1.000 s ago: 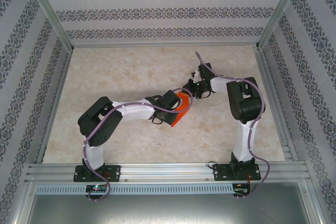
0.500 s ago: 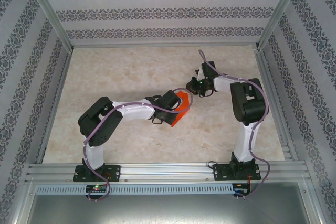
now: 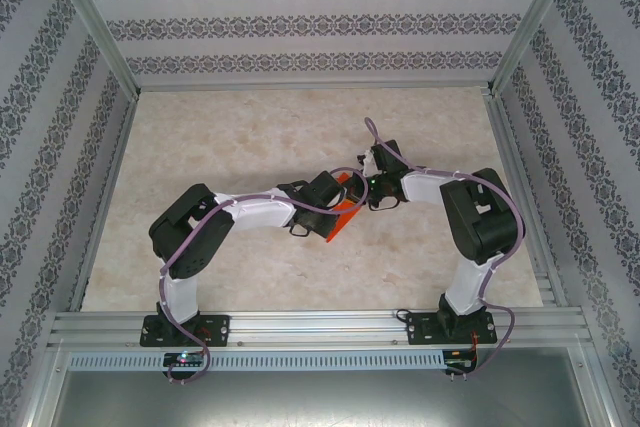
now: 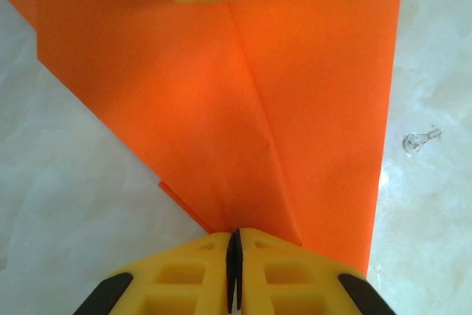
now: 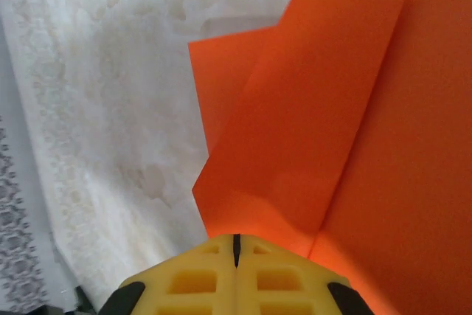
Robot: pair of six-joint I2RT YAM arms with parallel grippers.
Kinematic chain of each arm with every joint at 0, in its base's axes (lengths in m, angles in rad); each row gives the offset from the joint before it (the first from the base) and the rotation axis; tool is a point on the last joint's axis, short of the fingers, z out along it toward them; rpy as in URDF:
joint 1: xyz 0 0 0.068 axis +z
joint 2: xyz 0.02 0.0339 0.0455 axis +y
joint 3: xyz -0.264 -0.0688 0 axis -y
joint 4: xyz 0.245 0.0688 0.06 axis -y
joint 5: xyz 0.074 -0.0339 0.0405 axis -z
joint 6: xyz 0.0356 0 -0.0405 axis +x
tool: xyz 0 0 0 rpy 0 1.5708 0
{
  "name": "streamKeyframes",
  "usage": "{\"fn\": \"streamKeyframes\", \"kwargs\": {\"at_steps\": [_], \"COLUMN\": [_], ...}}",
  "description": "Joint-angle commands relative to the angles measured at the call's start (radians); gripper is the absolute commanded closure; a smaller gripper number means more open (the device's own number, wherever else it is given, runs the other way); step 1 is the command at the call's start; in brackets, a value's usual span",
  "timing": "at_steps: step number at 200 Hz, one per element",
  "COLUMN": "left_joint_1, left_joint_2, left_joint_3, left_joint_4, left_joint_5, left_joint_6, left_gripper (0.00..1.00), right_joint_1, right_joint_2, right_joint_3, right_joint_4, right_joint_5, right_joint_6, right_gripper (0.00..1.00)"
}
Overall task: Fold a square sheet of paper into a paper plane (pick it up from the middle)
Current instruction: Fourth fold the wing at the center of the table.
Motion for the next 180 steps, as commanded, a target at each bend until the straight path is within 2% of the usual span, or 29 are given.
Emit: {"fn": "streamKeyframes", "kwargs": {"at_steps": [1,61,116,180], "left_joint_1": [-0.002,-0.001,0.0,0.002], "left_joint_2": [0.094,0.042,0.033,-0.014], "left_joint_3": [-0.063,-0.071,-0.074,-0.06], "left_joint_4": [-0.081,-0.06,-0.056,-0.035], "left_joint_5": [-0.021,0.015,0.022,0.07], "left_joint_6": [0.012,-0.009,-0.015,-0.049], "left_gripper": [0.87,0.87,0.87,0.86], "right_joint_1": [0.012,0.001,-0.045,-0.039], "right_joint_2": [0.045,0.095,0.072,0.079], "right_joint_3": [-0.022,-0.041,-0.086,-0.068], "right_joint_4": [0.099,0.121,0.174,0.036], "right_joint_5": [-0.028,-0.038,-0.053,0.027], "right_joint_6": [0.044,0.041,0.068,-0.024], "right_gripper": [0.99,0.99,1.0,1.0]}}
